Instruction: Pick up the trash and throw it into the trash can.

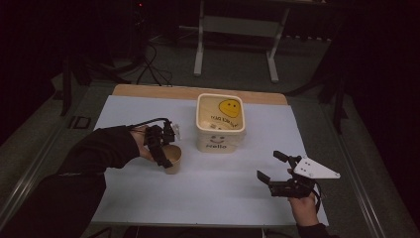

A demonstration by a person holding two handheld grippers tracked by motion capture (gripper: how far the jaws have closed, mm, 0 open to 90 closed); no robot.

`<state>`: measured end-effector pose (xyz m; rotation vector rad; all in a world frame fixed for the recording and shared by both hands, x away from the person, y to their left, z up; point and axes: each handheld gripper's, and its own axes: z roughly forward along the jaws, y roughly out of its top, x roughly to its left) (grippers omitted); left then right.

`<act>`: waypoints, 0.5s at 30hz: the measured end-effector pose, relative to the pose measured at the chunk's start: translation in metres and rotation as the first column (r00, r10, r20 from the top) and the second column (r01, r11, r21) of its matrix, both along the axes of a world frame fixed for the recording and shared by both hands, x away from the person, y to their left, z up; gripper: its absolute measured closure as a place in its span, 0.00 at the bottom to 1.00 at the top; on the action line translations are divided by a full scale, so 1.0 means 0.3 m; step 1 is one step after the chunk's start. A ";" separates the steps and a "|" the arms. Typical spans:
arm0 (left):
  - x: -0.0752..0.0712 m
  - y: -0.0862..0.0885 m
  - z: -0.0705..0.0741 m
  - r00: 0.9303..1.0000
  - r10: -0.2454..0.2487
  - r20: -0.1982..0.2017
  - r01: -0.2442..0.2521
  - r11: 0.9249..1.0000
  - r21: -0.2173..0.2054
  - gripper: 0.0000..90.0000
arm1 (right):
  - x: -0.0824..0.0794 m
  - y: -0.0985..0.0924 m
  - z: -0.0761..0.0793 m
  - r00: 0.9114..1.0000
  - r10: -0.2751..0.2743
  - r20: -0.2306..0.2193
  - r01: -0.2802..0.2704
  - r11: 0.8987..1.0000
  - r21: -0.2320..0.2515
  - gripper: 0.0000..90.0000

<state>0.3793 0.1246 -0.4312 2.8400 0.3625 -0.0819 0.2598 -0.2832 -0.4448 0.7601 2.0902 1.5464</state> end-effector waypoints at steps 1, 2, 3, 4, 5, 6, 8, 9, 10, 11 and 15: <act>0.001 0.006 0.014 1.000 0.000 0.000 0.000 1.000 -0.005 0.27 | 0.000 0.000 0.000 1.000 0.000 0.001 0.000 1.000 -0.001 0.12; 0.001 0.006 0.014 1.000 0.000 0.000 0.000 1.000 -0.005 0.27 | 0.000 0.000 0.000 1.000 0.000 0.000 0.000 1.000 -0.001 0.12; -0.002 0.012 0.027 1.000 0.004 -0.001 -0.004 1.000 -0.007 0.27 | 0.000 0.000 0.000 1.000 0.000 0.001 0.000 1.000 -0.002 0.12; -0.002 0.012 0.027 1.000 0.004 -0.001 -0.004 1.000 -0.007 0.27 | -0.001 0.000 0.000 1.000 0.001 0.002 -0.001 1.000 -0.002 0.12; -0.004 0.020 0.039 1.000 0.012 -0.001 -0.012 1.000 -0.013 0.28 | -0.001 0.000 0.000 1.000 0.000 0.000 0.000 1.000 0.000 0.12; -0.002 0.025 0.045 1.000 0.015 -0.002 -0.015 1.000 -0.017 0.28 | -0.001 -0.001 0.000 1.000 -0.001 0.000 0.001 1.000 0.001 0.12; -0.001 0.030 0.052 1.000 0.013 -0.004 -0.014 1.000 -0.020 0.28 | -0.001 -0.001 0.000 1.000 -0.002 0.001 0.002 1.000 0.002 0.12; -0.001 0.038 0.066 1.000 0.019 -0.004 -0.019 0.999 -0.029 0.28 | -0.001 -0.002 0.000 1.000 -0.001 0.000 0.001 1.000 0.002 0.12; -0.001 0.038 0.066 1.000 0.019 -0.004 -0.019 0.999 -0.029 0.28 | -0.001 -0.003 -0.001 1.000 0.000 0.000 0.000 1.000 0.003 0.12; 0.000 0.045 0.081 1.000 0.020 -0.002 -0.020 0.999 -0.037 0.28 | 0.000 -0.003 -0.001 1.000 0.000 0.000 0.000 1.000 0.004 0.12; -0.003 0.056 0.112 1.000 0.015 0.006 -0.015 0.998 -0.053 0.29 | -0.001 -0.002 0.000 1.000 -0.002 -0.001 0.002 1.000 0.005 0.12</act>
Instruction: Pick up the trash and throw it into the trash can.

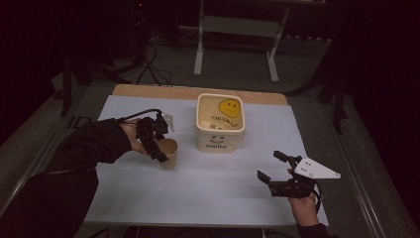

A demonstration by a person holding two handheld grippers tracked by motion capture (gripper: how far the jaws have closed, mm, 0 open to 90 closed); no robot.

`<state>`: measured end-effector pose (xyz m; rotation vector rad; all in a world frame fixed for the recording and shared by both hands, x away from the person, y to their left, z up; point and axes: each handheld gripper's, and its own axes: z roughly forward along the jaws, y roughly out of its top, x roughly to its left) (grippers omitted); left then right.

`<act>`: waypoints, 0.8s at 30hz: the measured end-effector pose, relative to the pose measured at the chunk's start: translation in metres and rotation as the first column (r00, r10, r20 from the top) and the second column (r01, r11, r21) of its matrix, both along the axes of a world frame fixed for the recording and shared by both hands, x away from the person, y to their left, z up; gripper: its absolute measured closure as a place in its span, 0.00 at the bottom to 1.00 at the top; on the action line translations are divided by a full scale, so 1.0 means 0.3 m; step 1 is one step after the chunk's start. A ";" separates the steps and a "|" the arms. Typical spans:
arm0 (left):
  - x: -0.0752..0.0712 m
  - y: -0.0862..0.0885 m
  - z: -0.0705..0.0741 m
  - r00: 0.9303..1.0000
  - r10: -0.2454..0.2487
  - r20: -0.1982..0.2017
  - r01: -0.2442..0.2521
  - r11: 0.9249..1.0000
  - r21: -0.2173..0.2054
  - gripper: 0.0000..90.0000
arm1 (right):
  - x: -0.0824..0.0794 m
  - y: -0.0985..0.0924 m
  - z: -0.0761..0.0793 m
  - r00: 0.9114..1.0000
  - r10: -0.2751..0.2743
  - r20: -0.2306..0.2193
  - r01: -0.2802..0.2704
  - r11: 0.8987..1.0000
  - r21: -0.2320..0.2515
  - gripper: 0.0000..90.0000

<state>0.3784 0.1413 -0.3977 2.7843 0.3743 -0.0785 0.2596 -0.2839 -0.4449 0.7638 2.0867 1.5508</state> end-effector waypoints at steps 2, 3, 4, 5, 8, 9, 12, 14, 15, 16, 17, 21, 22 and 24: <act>-0.001 0.004 0.018 1.000 0.003 0.010 -0.003 1.000 -0.002 0.29 | 0.000 0.001 0.000 1.000 0.001 0.001 -0.001 1.000 -0.002 0.12; -0.001 0.004 0.018 1.000 0.003 0.010 -0.003 1.000 -0.002 0.29 | 0.000 0.001 0.000 1.000 0.001 0.001 -0.001 1.000 -0.002 0.12; -0.002 0.007 0.037 1.000 -0.003 0.013 0.003 1.000 -0.003 0.30 | 0.000 0.000 -0.001 1.000 0.000 -0.001 0.000 1.000 -0.001 0.12; -0.002 0.007 0.037 1.000 -0.003 0.013 0.003 1.000 -0.003 0.30 | 0.000 0.000 -0.001 1.000 0.000 -0.001 0.000 1.000 -0.001 0.12; -0.003 0.011 0.073 1.000 0.003 0.027 -0.003 1.000 -0.002 0.30 | -0.001 -0.001 -0.002 1.000 -0.001 -0.003 0.001 1.000 0.000 0.12; -0.003 0.011 0.081 1.000 0.000 0.031 0.000 1.000 -0.005 0.30 | -0.002 -0.002 -0.001 1.000 -0.002 -0.004 0.002 1.000 0.001 0.12; 0.002 0.013 0.122 0.999 -0.005 0.038 0.006 1.000 -0.017 0.30 | -0.002 -0.003 -0.001 1.000 -0.002 -0.002 0.002 1.000 0.002 0.12; 0.003 0.012 0.131 0.999 -0.004 0.041 0.005 1.000 -0.018 0.30 | -0.002 -0.003 -0.001 1.000 -0.002 -0.003 0.002 1.000 0.001 0.12; 0.004 0.011 0.141 0.999 -0.003 0.041 0.003 1.000 -0.017 0.30 | -0.002 -0.002 -0.001 1.000 -0.002 -0.004 0.002 1.000 0.001 0.12; 0.007 0.008 0.158 0.999 -0.008 0.049 0.009 1.000 -0.019 0.30 | -0.002 -0.002 -0.001 1.000 -0.001 -0.004 0.001 1.000 0.001 0.12; 0.007 0.008 0.158 0.999 -0.008 0.049 0.009 1.000 -0.019 0.30 | -0.002 -0.002 -0.001 1.000 -0.001 -0.004 0.001 1.000 0.001 0.12; 0.010 0.002 0.193 0.998 -0.010 0.057 0.012 0.999 -0.032 0.30 | -0.002 -0.002 -0.001 1.000 -0.001 -0.005 0.001 1.000 0.001 0.12; 0.011 -0.002 0.209 0.998 -0.012 0.062 0.013 0.999 -0.029 0.30 | -0.002 -0.002 -0.001 1.000 -0.001 -0.005 0.001 1.000 0.000 0.12; 0.014 -0.006 0.227 0.997 -0.016 0.073 0.018 0.999 -0.029 0.30 | -0.003 -0.002 -0.002 1.000 -0.001 -0.005 0.001 1.000 -0.002 0.12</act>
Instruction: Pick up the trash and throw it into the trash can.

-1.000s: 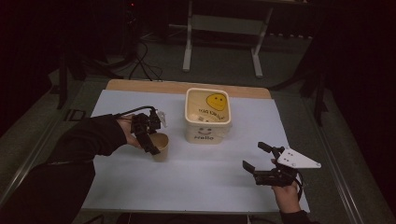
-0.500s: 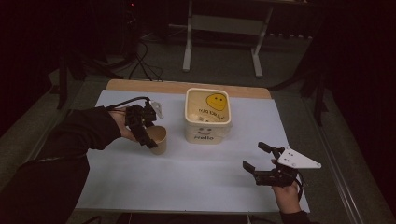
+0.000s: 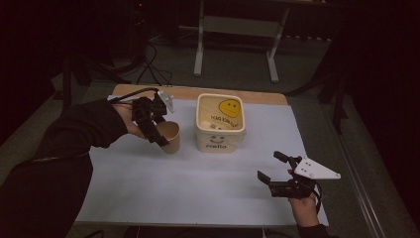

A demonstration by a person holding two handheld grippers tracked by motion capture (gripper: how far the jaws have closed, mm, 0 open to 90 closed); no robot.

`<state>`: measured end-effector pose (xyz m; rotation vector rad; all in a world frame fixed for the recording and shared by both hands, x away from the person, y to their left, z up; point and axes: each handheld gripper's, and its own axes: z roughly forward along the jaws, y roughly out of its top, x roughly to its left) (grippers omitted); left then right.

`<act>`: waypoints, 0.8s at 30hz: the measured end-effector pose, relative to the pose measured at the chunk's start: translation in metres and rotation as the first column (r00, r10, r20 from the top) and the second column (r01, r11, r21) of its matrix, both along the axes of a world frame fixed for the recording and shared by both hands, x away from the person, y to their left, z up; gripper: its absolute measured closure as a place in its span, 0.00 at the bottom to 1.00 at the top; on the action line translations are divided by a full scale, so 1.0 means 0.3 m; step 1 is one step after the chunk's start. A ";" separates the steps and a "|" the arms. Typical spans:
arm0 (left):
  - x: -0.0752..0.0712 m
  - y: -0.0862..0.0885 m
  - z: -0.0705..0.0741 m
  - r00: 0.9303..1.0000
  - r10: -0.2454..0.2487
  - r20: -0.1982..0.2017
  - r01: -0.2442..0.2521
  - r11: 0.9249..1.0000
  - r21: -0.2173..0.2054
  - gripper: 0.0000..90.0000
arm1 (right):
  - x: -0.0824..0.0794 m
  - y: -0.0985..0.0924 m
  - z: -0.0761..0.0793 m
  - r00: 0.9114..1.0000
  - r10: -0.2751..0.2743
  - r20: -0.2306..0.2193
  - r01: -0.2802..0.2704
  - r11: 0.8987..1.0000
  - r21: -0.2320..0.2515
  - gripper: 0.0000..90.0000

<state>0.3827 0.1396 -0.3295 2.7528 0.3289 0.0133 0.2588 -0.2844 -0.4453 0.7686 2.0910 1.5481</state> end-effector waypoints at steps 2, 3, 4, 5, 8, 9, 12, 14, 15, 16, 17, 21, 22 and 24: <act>0.004 -0.004 0.021 1.000 -0.001 0.001 0.001 1.000 -0.004 0.30 | 0.000 0.000 -0.001 1.000 0.000 -0.001 0.000 1.000 -0.001 0.12; 0.006 -0.006 0.032 1.000 0.002 0.011 -0.002 1.000 -0.004 0.30 | 0.000 0.000 -0.001 1.000 0.000 -0.001 0.000 1.000 -0.002 0.12; 0.009 -0.008 0.042 1.000 0.002 0.010 -0.001 1.000 -0.004 0.30 | 0.000 0.000 -0.001 1.000 0.001 -0.001 -0.001 1.000 -0.001 0.12; 0.009 -0.008 0.042 1.000 0.002 0.010 -0.001 1.000 -0.004 0.30 | 0.000 0.000 -0.001 1.000 0.001 -0.001 -0.001 1.000 -0.001 0.12; 0.018 -0.020 0.079 1.000 -0.001 0.026 0.001 1.000 -0.008 0.30 | 0.000 0.000 -0.001 1.000 0.000 -0.002 0.000 1.000 -0.001 0.12; 0.018 -0.020 0.079 1.000 -0.001 0.026 0.001 1.000 -0.008 0.30 | 0.000 0.000 -0.001 1.000 0.001 -0.001 -0.001 1.000 -0.003 0.12; 0.028 -0.032 0.109 1.000 -0.002 0.023 0.003 1.000 -0.022 0.31 | -0.001 0.000 -0.001 1.000 0.001 -0.002 -0.001 1.000 -0.002 0.12; 0.033 -0.039 0.122 1.000 -0.005 0.031 0.006 1.000 -0.021 0.31 | -0.001 -0.001 -0.001 1.000 0.002 -0.001 -0.002 1.000 -0.002 0.12; 0.033 -0.039 0.122 1.000 -0.005 0.031 0.006 1.000 -0.021 0.31 | -0.001 -0.001 -0.001 1.000 0.002 -0.001 -0.002 1.000 -0.003 0.12; 0.041 -0.045 0.136 0.999 -0.009 0.042 0.010 1.000 -0.018 0.31 | -0.001 -0.001 -0.002 1.000 0.002 -0.001 -0.002 1.000 -0.004 0.12; 0.041 -0.045 0.136 0.999 -0.009 0.042 0.010 1.000 -0.018 0.31 | -0.001 -0.001 -0.002 1.000 0.002 -0.001 -0.002 1.000 -0.004 0.12; 0.054 -0.061 0.172 0.998 -0.009 0.057 0.011 0.999 -0.040 0.31 | -0.002 -0.002 0.000 1.000 0.002 0.001 -0.002 1.000 -0.003 0.12; 0.057 -0.066 0.178 0.999 -0.013 0.053 0.015 0.999 -0.040 0.31 | -0.003 -0.002 0.000 1.000 0.002 0.001 -0.002 1.000 -0.004 0.12; 0.062 -0.078 0.188 0.998 -0.014 0.056 0.016 0.999 -0.040 0.31 | -0.003 -0.002 -0.001 1.000 0.002 0.000 -0.002 1.000 -0.004 0.12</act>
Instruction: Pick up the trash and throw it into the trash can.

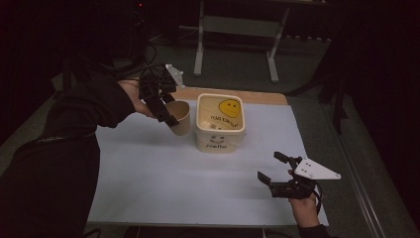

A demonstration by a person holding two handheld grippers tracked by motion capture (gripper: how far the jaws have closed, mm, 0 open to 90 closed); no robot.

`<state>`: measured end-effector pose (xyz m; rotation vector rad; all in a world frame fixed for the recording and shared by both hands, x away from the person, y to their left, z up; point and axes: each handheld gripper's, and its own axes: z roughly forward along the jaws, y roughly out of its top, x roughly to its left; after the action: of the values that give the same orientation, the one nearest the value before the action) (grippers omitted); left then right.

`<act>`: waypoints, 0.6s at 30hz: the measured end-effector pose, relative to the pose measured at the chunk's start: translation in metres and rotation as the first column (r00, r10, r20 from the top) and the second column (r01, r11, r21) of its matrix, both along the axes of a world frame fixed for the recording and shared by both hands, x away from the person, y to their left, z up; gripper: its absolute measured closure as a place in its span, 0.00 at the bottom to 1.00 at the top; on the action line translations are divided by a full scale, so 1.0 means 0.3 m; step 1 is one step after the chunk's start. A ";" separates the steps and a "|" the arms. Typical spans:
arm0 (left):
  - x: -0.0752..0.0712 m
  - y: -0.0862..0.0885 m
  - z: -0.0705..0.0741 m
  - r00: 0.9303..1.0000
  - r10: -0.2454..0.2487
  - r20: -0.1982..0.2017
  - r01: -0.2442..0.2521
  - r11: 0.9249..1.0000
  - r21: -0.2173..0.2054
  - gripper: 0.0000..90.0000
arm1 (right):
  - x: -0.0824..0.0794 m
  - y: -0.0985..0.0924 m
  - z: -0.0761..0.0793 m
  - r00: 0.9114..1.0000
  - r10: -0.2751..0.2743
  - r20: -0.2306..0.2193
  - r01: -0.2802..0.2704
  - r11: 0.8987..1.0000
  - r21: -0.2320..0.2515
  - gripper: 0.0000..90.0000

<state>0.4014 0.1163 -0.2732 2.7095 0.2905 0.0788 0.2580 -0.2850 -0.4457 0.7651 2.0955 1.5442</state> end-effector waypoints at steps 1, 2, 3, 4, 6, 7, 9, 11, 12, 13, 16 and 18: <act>0.000 0.000 0.000 1.000 0.000 0.000 0.000 1.000 0.000 0.31 | 0.000 0.000 0.000 1.000 0.000 0.000 0.000 1.000 0.000 0.12; 0.006 -0.014 0.010 1.000 -0.004 0.008 0.004 1.000 0.002 0.31 | 0.000 0.000 0.000 1.000 0.000 0.000 0.000 1.000 -0.001 0.12; 0.010 -0.019 0.014 1.000 -0.009 0.003 0.009 1.000 0.004 0.31 | 0.000 0.000 0.000 1.000 0.000 0.001 0.000 1.000 -0.001 0.12; 0.012 -0.026 0.019 1.000 -0.008 0.006 0.008 1.000 0.002 0.31 | -0.001 0.000 0.000 1.000 0.000 0.002 0.000 1.000 -0.002 0.12; 0.022 -0.039 0.030 1.000 -0.014 0.004 0.014 1.000 -0.003 0.31 | -0.001 0.000 0.000 1.000 0.001 0.000 -0.001 1.000 -0.002 0.12; 0.026 -0.046 0.036 1.000 -0.015 0.009 0.015 1.000 -0.004 0.31 | 0.000 0.000 0.000 1.000 0.000 0.001 0.000 1.000 -0.001 0.12; 0.034 -0.058 0.045 1.000 -0.018 0.008 0.018 1.000 -0.010 0.31 | -0.001 0.000 -0.001 1.000 0.001 0.000 -0.001 1.000 -0.001 0.12; 0.040 -0.069 0.053 1.000 -0.021 0.009 0.021 1.000 -0.012 0.31 | -0.001 -0.002 -0.001 1.000 0.001 0.000 -0.001 1.000 0.001 0.12; 0.041 -0.074 0.055 1.000 -0.018 0.013 0.018 1.000 -0.018 0.31 | -0.001 -0.002 -0.001 1.000 0.000 -0.001 0.000 1.000 0.001 0.12; 0.045 -0.082 0.061 1.000 -0.026 0.006 0.027 1.000 -0.017 0.31 | -0.001 -0.002 -0.001 1.000 0.000 -0.001 0.000 1.000 0.001 0.12; 0.055 -0.096 0.070 1.000 -0.027 0.012 0.028 0.999 -0.024 0.31 | -0.002 -0.004 -0.001 1.000 -0.002 -0.003 0.002 1.000 0.003 0.12; 0.066 -0.106 0.079 0.999 -0.031 0.021 0.032 0.999 -0.028 0.31 | -0.002 -0.005 -0.001 1.000 -0.002 -0.002 0.002 1.000 0.004 0.12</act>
<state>0.4210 0.0844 -0.2496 2.6826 0.2406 0.0927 0.2575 -0.2864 -0.4460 0.7705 2.0935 1.5472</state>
